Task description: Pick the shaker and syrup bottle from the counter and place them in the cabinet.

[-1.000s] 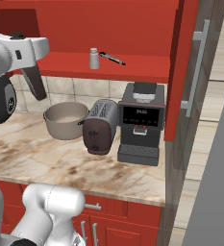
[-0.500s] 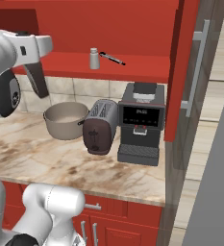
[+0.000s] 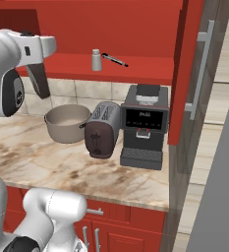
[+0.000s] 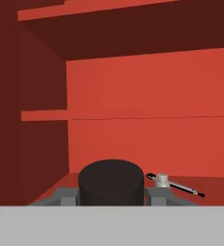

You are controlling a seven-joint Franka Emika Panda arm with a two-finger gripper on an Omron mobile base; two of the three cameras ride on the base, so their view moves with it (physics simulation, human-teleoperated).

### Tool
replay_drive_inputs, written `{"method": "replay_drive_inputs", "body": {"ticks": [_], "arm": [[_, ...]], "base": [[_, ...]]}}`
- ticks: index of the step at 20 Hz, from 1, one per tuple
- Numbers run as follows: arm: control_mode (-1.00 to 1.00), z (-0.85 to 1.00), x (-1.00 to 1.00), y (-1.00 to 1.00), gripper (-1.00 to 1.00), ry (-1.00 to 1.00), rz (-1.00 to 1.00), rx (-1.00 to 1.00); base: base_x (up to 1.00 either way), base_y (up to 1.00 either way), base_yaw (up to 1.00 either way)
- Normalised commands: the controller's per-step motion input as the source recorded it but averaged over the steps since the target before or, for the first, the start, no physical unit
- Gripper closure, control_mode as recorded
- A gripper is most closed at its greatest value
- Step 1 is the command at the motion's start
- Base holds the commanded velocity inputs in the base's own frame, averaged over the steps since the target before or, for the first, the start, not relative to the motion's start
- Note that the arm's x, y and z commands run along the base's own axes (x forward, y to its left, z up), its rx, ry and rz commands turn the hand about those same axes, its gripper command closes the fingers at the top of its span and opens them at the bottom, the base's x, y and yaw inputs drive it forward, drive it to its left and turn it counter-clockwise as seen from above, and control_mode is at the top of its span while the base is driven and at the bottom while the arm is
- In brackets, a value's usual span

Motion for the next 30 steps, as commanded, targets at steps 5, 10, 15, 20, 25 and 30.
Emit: {"method": "replay_drive_inputs", "body": {"ticks": [5, 10, 15, 20, 25, 30], "arm": [[-1.00, 0.00, 0.05, 0.04, 1.00, -0.02, 0.00, 0.05], [-1.00, -0.01, 0.07, 0.05, 1.00, -0.02, 0.00, 0.04], [-1.00, -0.09, 0.14, 0.05, 1.00, -0.03, 0.00, 0.00], [-1.00, -0.08, 0.22, 0.03, 1.00, -0.03, 0.00, 0.00], [-1.00, -0.04, 0.23, 0.01, 1.00, -0.02, 0.00, 0.00], [-1.00, -0.02, 0.24, 0.02, 1.00, 0.00, -0.01, 0.00]], "base": [[0.00, 0.00, 0.00], [0.00, 0.00, 0.00], [0.00, 0.00, 0.00], [0.00, 0.00, 0.00], [0.00, 0.00, 0.00], [0.00, 0.00, 0.00]]}}
